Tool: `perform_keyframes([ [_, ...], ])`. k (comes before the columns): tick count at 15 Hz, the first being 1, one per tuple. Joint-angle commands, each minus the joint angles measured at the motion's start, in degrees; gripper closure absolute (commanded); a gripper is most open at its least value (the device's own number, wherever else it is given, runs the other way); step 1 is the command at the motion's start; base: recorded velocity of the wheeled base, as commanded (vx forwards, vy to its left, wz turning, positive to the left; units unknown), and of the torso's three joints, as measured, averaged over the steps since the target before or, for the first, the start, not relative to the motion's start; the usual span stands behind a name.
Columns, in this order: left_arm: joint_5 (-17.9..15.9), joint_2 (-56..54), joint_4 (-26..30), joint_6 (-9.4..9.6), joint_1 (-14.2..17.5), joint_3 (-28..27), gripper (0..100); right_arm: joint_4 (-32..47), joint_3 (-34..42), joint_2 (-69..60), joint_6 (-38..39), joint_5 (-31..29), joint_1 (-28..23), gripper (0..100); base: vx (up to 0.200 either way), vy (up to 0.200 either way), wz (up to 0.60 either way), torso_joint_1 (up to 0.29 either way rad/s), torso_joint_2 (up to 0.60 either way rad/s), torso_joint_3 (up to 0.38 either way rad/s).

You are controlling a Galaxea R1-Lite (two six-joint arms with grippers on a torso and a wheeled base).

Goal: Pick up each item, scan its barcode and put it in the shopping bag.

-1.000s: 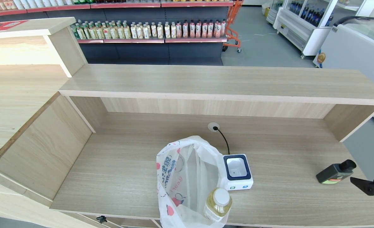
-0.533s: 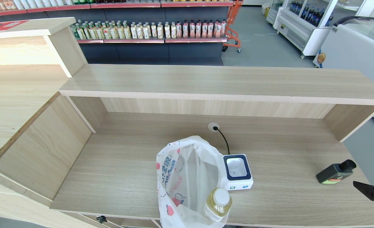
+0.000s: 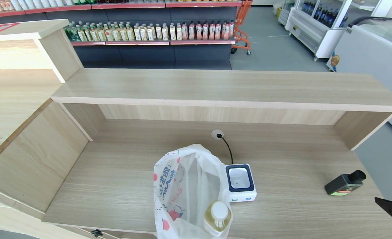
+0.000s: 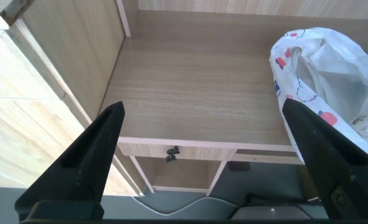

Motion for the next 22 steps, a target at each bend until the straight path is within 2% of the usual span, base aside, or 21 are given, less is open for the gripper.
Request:
perform_keyframes([
  [1, 0.01, -0.02, -0.02, -0.08, 0.05, 0.0, 0, 0.05, 0.35, 0.37, -0.05, 0.06, -0.02, 0, 0.0, -0.2, 0.0, 0.007, 0.0, 0.012],
  [4, 0.01, -0.02, -0.02, -0.08, -0.04, 0.0, 0, 0.14, 0.27, 0.72, -0.23, 0.41, -0.02, 0, 0.0, -0.2, 0.0, 0.002, 0.0, 0.005],
  [9, 0.09, -0.02, -0.02, 0.01, -0.04, 0.0, 0, 0.22, 2.73, -0.07, -6.29, 0.68, 0.15, 0, 0.0, -0.2, 0.0, 0.0, 0.0, 0.006],
  [12, 0.01, -0.02, -0.02, -0.08, -0.04, 0.0, 0, 0.22, 5.19, -1.3, -10.25, 2.79, 1.56, 0, 0.0, 0.0, 0.0, 0.0, 0.0, 0.0],
  [15, 0.01, -0.02, -0.02, -0.08, -0.04, 0.0, 0, 0.31, 5.89, -1.92, -10.6, 2.26, 2.35, 0, 0.0, 0.0, 0.0, 0.0, 0.0, 0.0],
  [20, 0.01, -0.02, -0.02, 0.01, 0.05, 0.0, 0, 0.14, 6.16, 0.9, -12.45, -0.55, 1.91, 0, -0.2, 0.0, 0.0, 0.009, 0.01, 0.004],
  [22, 0.01, -0.02, -0.02, 0.01, -0.04, 0.0, 0, -0.39, 5.19, 4.24, -12.89, -0.64, 1.91, 0, 0.0, 0.0, 0.0, 0.0, 0.0, 0.0],
])
